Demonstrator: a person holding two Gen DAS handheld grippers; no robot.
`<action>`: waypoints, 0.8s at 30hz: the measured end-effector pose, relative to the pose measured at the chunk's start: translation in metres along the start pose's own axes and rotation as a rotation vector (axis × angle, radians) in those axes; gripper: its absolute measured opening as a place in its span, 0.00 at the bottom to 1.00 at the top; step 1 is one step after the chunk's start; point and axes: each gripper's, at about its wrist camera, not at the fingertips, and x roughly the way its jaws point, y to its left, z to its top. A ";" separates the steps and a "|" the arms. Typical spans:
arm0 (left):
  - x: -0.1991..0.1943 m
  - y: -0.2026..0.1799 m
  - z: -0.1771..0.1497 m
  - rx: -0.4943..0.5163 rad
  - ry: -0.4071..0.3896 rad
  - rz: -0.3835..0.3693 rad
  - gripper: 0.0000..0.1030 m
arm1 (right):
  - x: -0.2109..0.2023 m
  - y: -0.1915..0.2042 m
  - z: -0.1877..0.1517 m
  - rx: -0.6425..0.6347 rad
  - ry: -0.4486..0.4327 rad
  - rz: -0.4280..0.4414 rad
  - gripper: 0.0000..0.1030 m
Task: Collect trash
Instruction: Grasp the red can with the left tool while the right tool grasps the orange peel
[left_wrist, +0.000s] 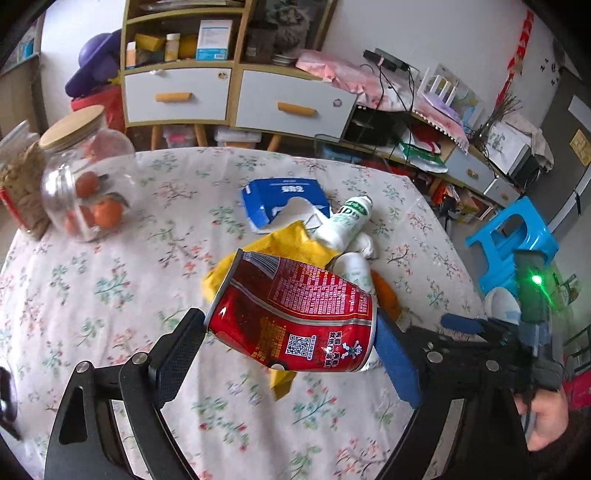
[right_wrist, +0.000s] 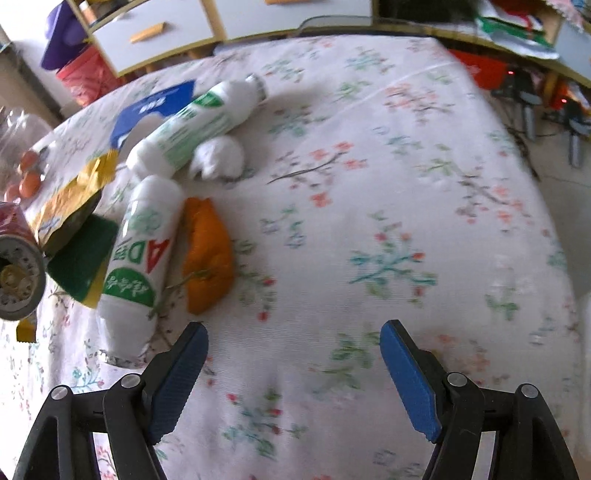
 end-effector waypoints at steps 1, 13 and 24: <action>-0.002 0.003 -0.002 0.001 -0.002 0.000 0.88 | 0.004 0.003 0.001 -0.008 0.001 0.001 0.76; -0.013 0.017 -0.010 0.009 -0.004 0.007 0.88 | 0.018 0.029 0.012 -0.073 -0.083 0.016 0.66; -0.020 0.013 -0.011 0.020 -0.013 0.011 0.88 | 0.018 0.037 0.015 -0.095 -0.076 0.045 0.26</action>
